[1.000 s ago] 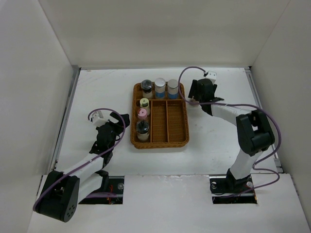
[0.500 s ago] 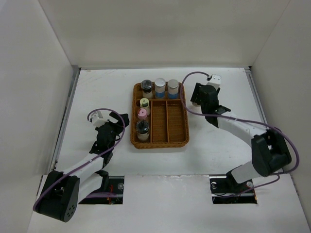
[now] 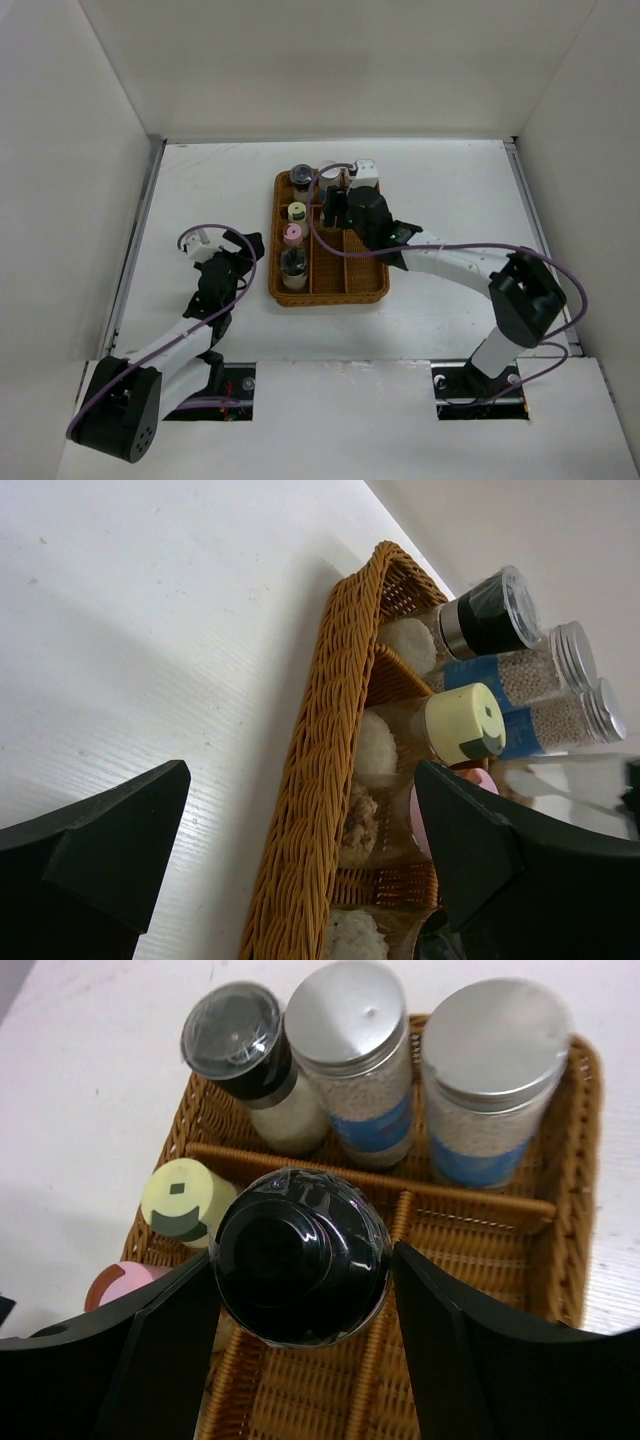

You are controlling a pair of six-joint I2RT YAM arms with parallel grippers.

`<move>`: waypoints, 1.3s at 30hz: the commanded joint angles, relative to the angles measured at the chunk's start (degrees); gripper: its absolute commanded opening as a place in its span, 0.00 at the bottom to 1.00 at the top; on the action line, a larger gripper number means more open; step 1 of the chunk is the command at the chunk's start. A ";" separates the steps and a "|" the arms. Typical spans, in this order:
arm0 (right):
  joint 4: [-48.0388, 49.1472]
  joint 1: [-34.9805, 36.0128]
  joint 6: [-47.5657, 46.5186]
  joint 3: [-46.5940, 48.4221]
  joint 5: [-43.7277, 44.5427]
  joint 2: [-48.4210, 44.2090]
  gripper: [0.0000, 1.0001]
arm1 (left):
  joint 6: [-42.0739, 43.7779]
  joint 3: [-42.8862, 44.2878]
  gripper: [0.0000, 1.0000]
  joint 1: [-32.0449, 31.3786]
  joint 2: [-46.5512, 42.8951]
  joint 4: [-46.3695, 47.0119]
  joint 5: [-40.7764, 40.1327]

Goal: Organize the condiment bottles

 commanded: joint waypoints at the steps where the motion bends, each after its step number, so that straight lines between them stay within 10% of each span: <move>1: 4.22 0.20 -0.05 5.54 -1.35 3.01 0.54 | 0.36 -0.08 1.00 -0.34 -1.58 1.03 -1.27; 11: 3.51 0.20 0.04 9.24 -0.92 12.86 0.56 | -0.78 -0.52 1.00 0.10 -2.20 1.30 -1.19; 24: 1.93 0.20 -0.14 2.76 1.72 -1.79 1.00 | -1.22 4.75 1.00 -1.04 -0.70 -11.44 -9.27; 39: 1.85 -8.06 8.11 -22.14 15.16 -15.87 1.00 | 2.11 15.12 1.00 -3.95 4.04 -23.74 -14.98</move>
